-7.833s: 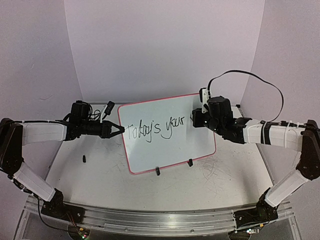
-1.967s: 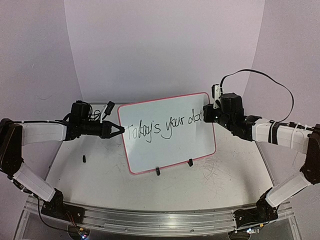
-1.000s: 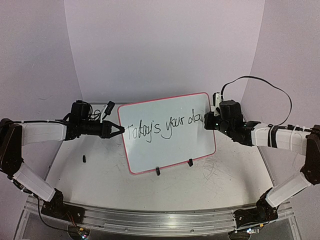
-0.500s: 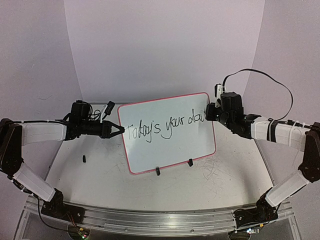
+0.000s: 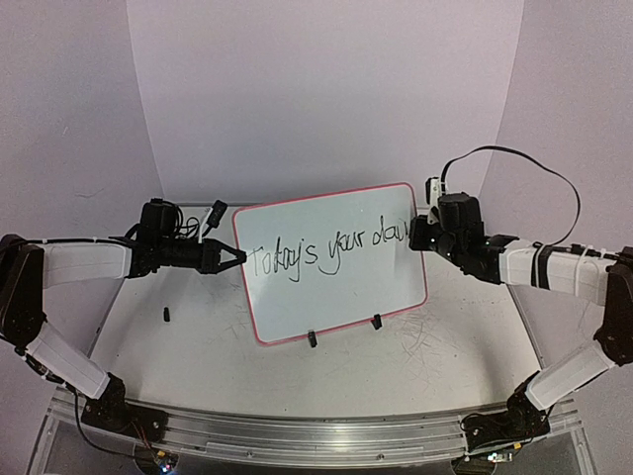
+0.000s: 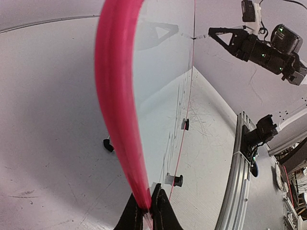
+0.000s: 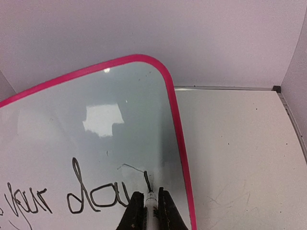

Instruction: Write a sentence on the whiteboard

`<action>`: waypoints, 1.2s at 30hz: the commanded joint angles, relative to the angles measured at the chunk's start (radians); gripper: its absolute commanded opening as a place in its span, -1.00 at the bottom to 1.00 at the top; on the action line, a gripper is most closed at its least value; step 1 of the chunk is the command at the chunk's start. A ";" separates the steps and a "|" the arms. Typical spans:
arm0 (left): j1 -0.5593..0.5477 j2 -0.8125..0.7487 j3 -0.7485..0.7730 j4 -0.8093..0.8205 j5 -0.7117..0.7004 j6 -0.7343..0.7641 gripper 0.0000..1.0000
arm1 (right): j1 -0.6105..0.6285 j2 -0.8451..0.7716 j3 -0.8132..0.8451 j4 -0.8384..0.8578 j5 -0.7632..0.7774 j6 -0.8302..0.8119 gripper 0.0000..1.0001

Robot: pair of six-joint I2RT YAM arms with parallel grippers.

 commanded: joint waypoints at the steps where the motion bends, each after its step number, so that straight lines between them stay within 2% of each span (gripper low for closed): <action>1: 0.003 0.020 0.015 -0.041 -0.151 0.068 -1.00 | -0.003 -0.053 -0.055 -0.030 -0.031 0.029 -1.00; 11: 0.002 0.019 0.014 -0.041 -0.152 0.068 -1.00 | 0.032 -0.040 -0.094 -0.047 -0.084 0.059 -1.00; 18: 0.002 0.010 0.012 -0.041 -0.155 0.066 -1.00 | 0.091 0.031 0.003 -0.030 -0.105 0.059 -1.00; 21: 0.002 0.008 0.013 -0.041 -0.155 0.064 -1.00 | 0.098 -0.002 0.042 -0.029 -0.119 0.060 -1.00; 27: 0.002 0.000 0.010 -0.042 -0.162 0.065 -1.00 | 0.010 -0.162 -0.053 -0.041 -0.042 0.027 -1.00; 36: 0.002 0.012 0.011 -0.043 -0.158 0.067 -1.00 | -0.030 -0.135 -0.033 -0.056 -0.047 0.011 -1.00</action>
